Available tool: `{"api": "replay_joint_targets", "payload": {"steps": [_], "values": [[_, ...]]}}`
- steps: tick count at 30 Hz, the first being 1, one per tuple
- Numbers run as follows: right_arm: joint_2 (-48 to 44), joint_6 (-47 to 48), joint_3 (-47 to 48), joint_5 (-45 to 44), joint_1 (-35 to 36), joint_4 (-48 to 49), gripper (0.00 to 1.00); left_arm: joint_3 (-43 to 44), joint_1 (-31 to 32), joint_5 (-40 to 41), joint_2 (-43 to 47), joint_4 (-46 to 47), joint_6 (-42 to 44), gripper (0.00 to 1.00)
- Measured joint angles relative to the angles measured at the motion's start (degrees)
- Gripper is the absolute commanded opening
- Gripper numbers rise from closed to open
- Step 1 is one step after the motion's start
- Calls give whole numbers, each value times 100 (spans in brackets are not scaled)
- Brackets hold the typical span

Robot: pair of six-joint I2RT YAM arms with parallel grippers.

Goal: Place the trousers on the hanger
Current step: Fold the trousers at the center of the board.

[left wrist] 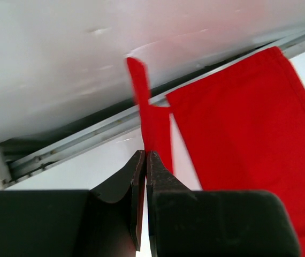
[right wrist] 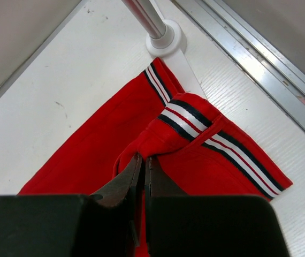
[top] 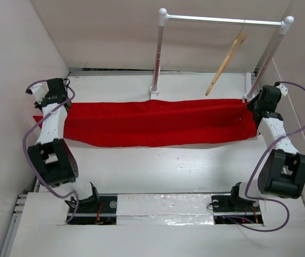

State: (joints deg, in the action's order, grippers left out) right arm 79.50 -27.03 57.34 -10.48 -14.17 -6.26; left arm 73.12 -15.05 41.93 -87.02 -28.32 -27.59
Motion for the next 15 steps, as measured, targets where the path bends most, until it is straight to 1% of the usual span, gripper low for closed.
{"api": "replay_joint_targets", "payload": {"steps": [4,10,15], "values": [[420,55,175,76,17,122,0,433,28,-120,-785,236,9,0],[1178,179,664,83,138,162,0,1252,96,-184,-1971,326,35,0],[1589,234,931,79,149,162,0,1799,201,-251,-2535,511,197,0]]}}
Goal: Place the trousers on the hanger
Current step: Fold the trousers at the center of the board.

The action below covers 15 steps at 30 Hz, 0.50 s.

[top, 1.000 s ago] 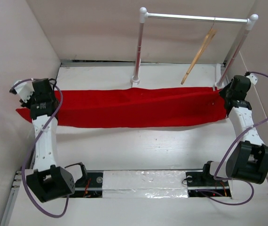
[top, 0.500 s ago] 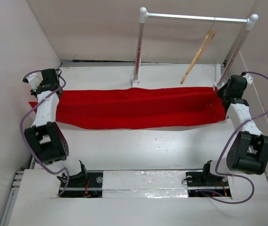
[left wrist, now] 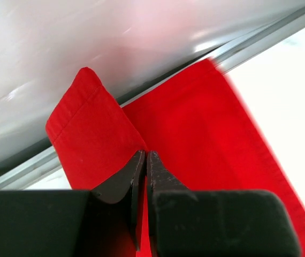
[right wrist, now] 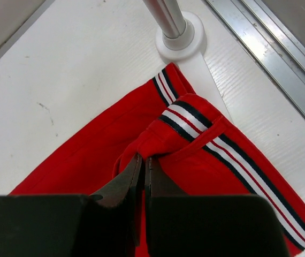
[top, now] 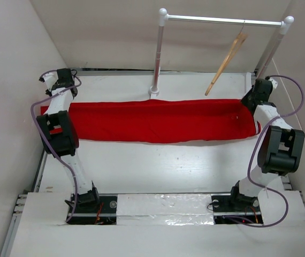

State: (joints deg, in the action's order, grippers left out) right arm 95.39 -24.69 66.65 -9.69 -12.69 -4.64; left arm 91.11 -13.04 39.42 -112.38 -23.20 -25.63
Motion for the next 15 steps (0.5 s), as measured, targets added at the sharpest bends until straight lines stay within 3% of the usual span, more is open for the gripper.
{"api": "replay_joint_targets", "payload": {"steps": [5,6,9,10,12,13,15], "values": [[306,44,267,-33,37,0,3,640,107,-52,-452,210,131,4],[358,52,313,-44,42,-2,6,669,122,-76,-490,293,179,18],[520,94,479,-103,37,-2,24,737,127,-155,-588,476,380,58],[562,111,525,-116,33,13,46,791,109,-190,-632,503,424,61],[592,142,553,-109,33,87,60,876,83,-249,-717,551,424,63],[590,157,553,-85,28,114,74,876,83,-289,-721,573,433,63],[535,179,527,-48,28,192,80,807,81,-356,-702,634,437,63]]}}
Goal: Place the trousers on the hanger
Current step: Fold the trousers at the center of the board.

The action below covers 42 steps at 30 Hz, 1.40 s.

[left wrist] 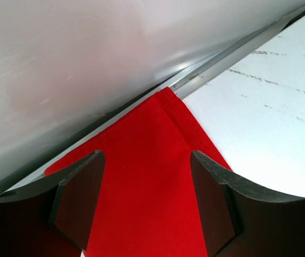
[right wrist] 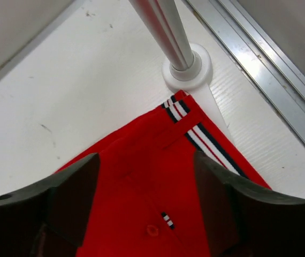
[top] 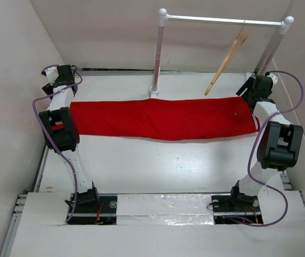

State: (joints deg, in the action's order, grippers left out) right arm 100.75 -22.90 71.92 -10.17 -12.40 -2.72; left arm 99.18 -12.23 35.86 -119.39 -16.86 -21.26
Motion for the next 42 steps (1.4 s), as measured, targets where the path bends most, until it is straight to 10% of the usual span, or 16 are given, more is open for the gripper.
{"api": "replay_joint_targets", "payload": {"steps": [5,6,7,9,13,19,21,33,38,40,42], "values": [[-883,-26,-743,249,0,284,83,-911,2,-308,588,225,-136,62],[-1165,-39,-938,308,0,332,73,-1196,2,-411,813,245,-203,61],[-1467,-48,-1163,354,11,433,28,-1510,2,-522,1071,306,-282,62],[-2168,-85,-1762,448,17,675,0,-2149,-11,-813,1633,391,-496,62],[-3495,-138,-3226,678,-31,1172,4,-3180,-225,-1620,2559,568,-970,62],[-4140,-313,-5073,1113,-592,1510,86,-4315,-551,-2245,3093,632,-1517,78],[-4124,-337,-5327,1257,-752,1458,90,-4483,-544,-2361,3145,586,-1620,80],[-2944,-466,-5289,2140,-1270,2144,83,-4730,-551,-2949,2848,680,-1961,88],[-2074,-706,-4920,2566,-1270,2671,49,-4621,-551,-3106,2559,850,-1998,80],[-1888,-804,-4892,2675,-1276,2717,14,-4555,-551,-3152,2452,946,-2028,59],[-1899,-883,-4894,2741,-1279,2677,10,-4544,-551,-3185,2369,1064,-2026,26]]}}
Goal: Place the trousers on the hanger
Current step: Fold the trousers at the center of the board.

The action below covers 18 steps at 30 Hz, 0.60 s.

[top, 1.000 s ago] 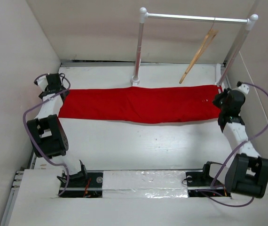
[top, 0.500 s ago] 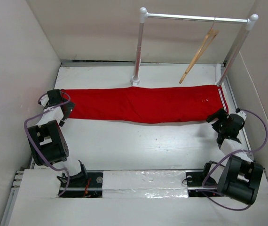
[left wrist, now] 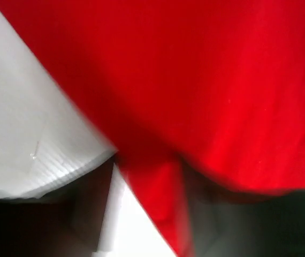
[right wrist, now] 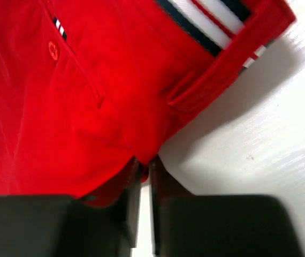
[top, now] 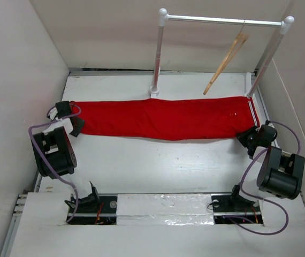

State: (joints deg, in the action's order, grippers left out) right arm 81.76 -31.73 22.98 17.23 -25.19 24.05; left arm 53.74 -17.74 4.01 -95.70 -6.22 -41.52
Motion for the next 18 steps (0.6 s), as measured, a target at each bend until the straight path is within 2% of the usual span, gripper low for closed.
{"api": "replay_joint_targets", "payload": {"steps": [2,3,10,16,18], "values": [[-153,-4,-13,9,0,-72,5,2,-2,-35,-70,66,-4,5],[-282,-4,-37,-9,0,-122,4,2,-2,-57,-114,83,7,0],[-1939,205,-450,-66,-249,-844,4,37,33,155,-149,11,72,0],[-4002,522,-1069,-68,-614,-1971,5,-289,275,1016,474,-588,-26,0],[-4767,662,-1147,-90,-780,-2671,13,-509,275,1165,883,-748,-72,0]]}}
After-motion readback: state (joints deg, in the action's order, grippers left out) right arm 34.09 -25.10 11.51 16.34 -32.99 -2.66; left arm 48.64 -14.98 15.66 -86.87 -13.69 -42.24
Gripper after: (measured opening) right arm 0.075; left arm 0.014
